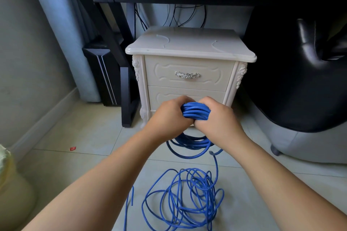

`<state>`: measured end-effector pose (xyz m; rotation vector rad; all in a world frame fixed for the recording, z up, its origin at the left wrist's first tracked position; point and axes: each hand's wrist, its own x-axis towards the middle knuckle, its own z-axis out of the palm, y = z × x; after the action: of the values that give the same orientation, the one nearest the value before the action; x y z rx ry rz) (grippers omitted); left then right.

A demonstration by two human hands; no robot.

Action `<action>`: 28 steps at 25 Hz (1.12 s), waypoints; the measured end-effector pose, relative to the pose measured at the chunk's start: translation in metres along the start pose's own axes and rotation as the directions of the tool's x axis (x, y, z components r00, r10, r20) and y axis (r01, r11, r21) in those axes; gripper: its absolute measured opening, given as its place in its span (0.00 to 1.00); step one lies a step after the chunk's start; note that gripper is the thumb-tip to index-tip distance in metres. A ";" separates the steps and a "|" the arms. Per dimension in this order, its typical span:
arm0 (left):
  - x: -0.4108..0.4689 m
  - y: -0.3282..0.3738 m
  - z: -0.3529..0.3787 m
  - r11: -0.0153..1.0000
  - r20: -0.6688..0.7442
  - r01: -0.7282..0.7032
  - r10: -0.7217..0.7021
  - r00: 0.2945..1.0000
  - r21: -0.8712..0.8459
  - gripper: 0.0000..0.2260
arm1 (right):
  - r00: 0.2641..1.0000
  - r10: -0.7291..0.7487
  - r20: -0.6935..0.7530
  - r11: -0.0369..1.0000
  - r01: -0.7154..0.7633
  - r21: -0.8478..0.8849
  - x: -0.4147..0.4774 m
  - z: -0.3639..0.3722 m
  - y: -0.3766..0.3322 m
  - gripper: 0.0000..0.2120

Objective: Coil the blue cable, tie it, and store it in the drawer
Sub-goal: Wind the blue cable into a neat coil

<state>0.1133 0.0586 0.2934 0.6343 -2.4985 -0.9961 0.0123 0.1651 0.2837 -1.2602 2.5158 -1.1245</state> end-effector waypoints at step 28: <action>0.004 -0.010 -0.013 0.884 -0.019 0.109 -0.132 0.991 -0.455 0.28 | 0.993 0.117 0.033 0.923 -0.121 0.364 -0.001 -0.005 0.005 0.12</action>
<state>0.1191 0.0425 0.2956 0.6551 -2.0875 -1.5267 0.0076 0.1710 0.2838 -0.9961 2.1983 -1.4634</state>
